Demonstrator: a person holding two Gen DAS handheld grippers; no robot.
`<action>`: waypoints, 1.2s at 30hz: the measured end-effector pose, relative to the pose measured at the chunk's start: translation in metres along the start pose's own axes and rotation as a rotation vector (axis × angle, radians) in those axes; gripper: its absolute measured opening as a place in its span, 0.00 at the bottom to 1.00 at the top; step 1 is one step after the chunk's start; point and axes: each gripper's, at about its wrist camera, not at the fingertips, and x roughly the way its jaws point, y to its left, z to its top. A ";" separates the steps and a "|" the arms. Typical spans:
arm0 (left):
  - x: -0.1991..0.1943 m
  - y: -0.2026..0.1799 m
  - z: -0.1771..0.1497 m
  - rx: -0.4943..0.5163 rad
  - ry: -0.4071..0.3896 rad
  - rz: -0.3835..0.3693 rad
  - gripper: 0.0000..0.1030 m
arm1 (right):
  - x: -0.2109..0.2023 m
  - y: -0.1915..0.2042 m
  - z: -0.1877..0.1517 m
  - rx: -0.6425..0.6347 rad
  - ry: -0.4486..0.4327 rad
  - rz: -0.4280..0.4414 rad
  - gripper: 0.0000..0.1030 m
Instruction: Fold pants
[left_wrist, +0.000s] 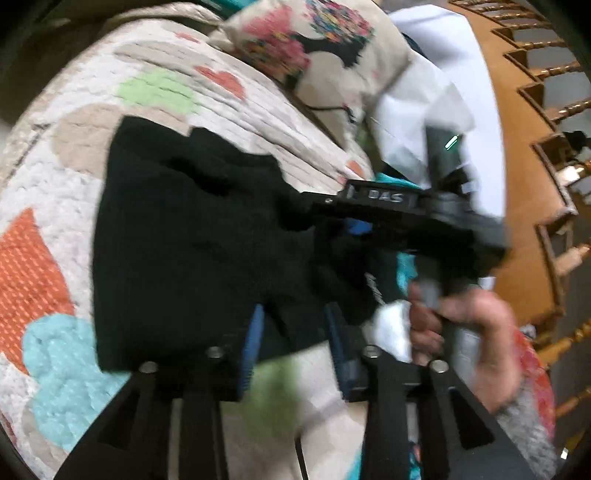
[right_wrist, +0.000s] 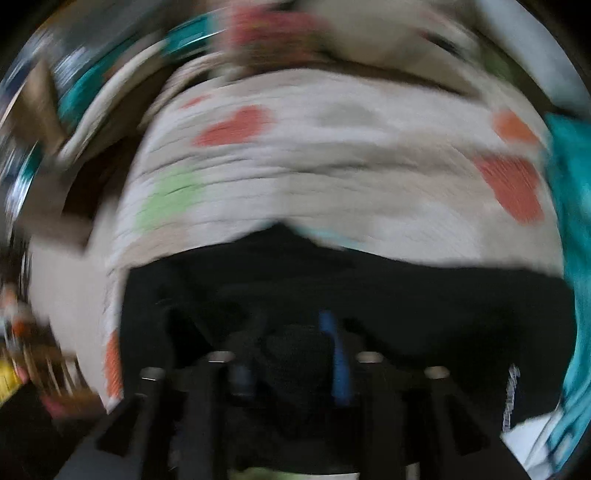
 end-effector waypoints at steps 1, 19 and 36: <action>-0.006 -0.001 0.000 -0.005 0.013 -0.045 0.44 | -0.003 -0.020 -0.003 0.082 -0.017 0.018 0.55; -0.069 0.061 0.029 -0.227 -0.208 0.002 0.53 | 0.018 0.072 -0.040 -0.144 -0.040 0.085 0.56; -0.034 0.060 0.018 -0.208 -0.115 0.065 0.54 | -0.026 -0.012 -0.060 0.059 -0.085 0.051 0.11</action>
